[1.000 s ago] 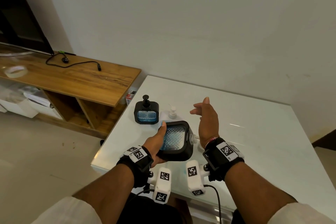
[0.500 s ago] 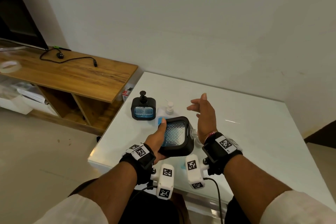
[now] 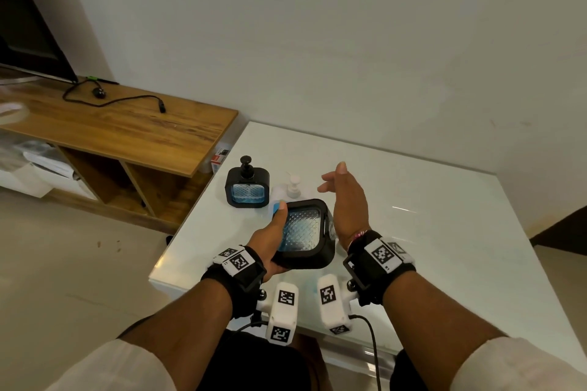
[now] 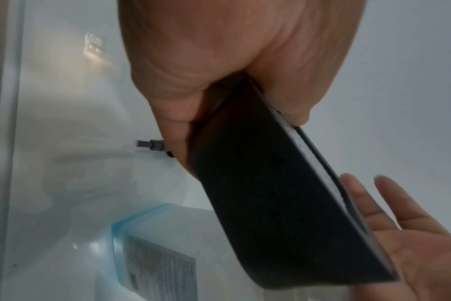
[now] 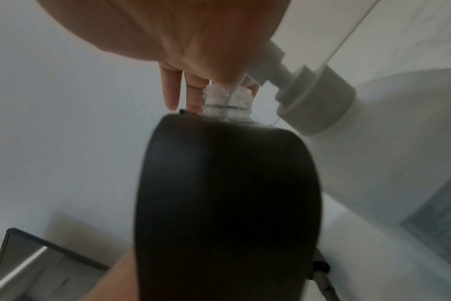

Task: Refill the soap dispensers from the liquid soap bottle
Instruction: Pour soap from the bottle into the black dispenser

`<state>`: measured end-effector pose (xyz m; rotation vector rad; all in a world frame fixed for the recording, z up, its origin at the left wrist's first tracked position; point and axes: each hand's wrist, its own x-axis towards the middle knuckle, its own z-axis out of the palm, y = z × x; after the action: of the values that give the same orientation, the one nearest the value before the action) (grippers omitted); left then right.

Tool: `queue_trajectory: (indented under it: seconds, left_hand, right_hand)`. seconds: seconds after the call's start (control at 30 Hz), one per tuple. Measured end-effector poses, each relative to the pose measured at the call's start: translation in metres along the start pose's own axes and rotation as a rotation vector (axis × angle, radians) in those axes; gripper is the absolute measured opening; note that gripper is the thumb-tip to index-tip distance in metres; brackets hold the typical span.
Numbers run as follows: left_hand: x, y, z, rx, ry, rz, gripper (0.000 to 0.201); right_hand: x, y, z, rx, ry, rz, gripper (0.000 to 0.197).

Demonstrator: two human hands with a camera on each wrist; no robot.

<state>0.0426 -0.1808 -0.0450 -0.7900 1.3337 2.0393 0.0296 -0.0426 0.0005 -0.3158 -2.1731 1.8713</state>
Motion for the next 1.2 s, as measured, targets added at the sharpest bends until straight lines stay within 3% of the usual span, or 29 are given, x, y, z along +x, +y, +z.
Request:
queue_trajectory:
  seconds: [0.2, 0.33, 0.43, 0.6, 0.83, 1.03, 1.2]
  left_hand:
    - [0.002, -0.003, -0.003, 0.014, -0.008, 0.001, 0.067]
    - [0.002, 0.001, -0.002, 0.026, 0.005, -0.007, 0.057]
    - [0.0, 0.002, 0.0, 0.024, -0.009, -0.011, 0.06]
    - [0.002, -0.002, -0.003, 0.029, -0.005, 0.006, 0.072]
    - [-0.001, 0.002, -0.001, 0.035, -0.005, 0.004, 0.069]
    - [-0.005, 0.002, -0.002, 0.036, -0.015, 0.001, 0.066]
    - [-0.005, 0.003, -0.003, 0.029, -0.01, 0.004, 0.061]
  right_hand:
    - [0.01, -0.005, -0.003, 0.122, 0.062, 0.089, 0.059]
    - [0.006, -0.002, 0.0, 0.069, 0.044, 0.051, 0.058]
    - [0.005, 0.002, 0.0, 0.021, 0.036, 0.034, 0.057]
    - [0.013, -0.002, -0.006, 0.157, 0.089, 0.14, 0.061]
    - [0.006, 0.003, 0.001, 0.056, 0.076, 0.055, 0.058]
    - [0.008, -0.002, -0.002, 0.147, 0.095, 0.09, 0.063]
    - [0.007, -0.001, 0.003, 0.103, 0.091, 0.024, 0.063]
